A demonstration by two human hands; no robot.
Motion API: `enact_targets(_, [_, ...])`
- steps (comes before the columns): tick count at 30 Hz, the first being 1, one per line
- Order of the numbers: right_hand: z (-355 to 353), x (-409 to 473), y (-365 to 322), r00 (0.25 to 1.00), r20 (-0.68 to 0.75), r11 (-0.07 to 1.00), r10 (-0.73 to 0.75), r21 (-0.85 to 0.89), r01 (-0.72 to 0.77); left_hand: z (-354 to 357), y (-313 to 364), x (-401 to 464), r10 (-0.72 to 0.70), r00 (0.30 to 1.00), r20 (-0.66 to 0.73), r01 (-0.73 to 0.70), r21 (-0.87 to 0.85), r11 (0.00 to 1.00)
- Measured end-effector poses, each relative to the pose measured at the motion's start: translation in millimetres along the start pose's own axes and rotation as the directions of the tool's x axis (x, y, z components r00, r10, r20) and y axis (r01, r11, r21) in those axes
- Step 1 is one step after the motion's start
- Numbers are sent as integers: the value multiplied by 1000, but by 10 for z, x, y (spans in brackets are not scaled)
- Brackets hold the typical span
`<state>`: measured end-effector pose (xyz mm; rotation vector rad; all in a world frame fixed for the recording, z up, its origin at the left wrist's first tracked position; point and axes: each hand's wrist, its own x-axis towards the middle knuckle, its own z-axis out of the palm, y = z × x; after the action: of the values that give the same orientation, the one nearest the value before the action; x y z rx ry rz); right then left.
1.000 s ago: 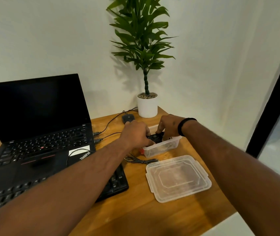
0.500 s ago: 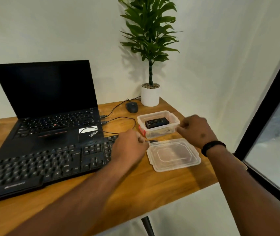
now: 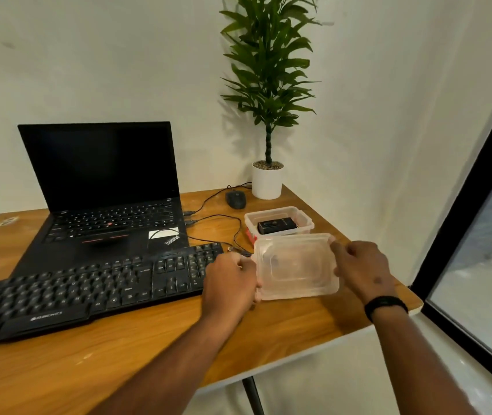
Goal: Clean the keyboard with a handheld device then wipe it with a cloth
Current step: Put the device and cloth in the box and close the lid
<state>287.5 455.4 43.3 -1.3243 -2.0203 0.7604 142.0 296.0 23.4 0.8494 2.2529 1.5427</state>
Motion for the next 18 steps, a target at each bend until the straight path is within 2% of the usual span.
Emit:
enact_targets(3, [-134,-169,-190,999,-15,910,33,414,-24,-112,108,-90,14,997,-73,-33,-274,961])
enact_targets(6, [-61,-105,-243,999,-4,813,35,582,-26,-124,130,7,-8,991,-133,-37,-329,944])
enact_targets(12, [339,498,-221,999,-37,900,13,435,5,28,261,647,-157,978,-139,87,-414,906])
enact_targets(15, [490,830,-314,996,-85,949,-24,312,49,104,293,1053,-211,969,-127,149,-381,913])
enact_targets(18, [658,1102,-350,996,-74,981,-46,185,59,157,268,1333,-234,960,-153,178,-309,934])
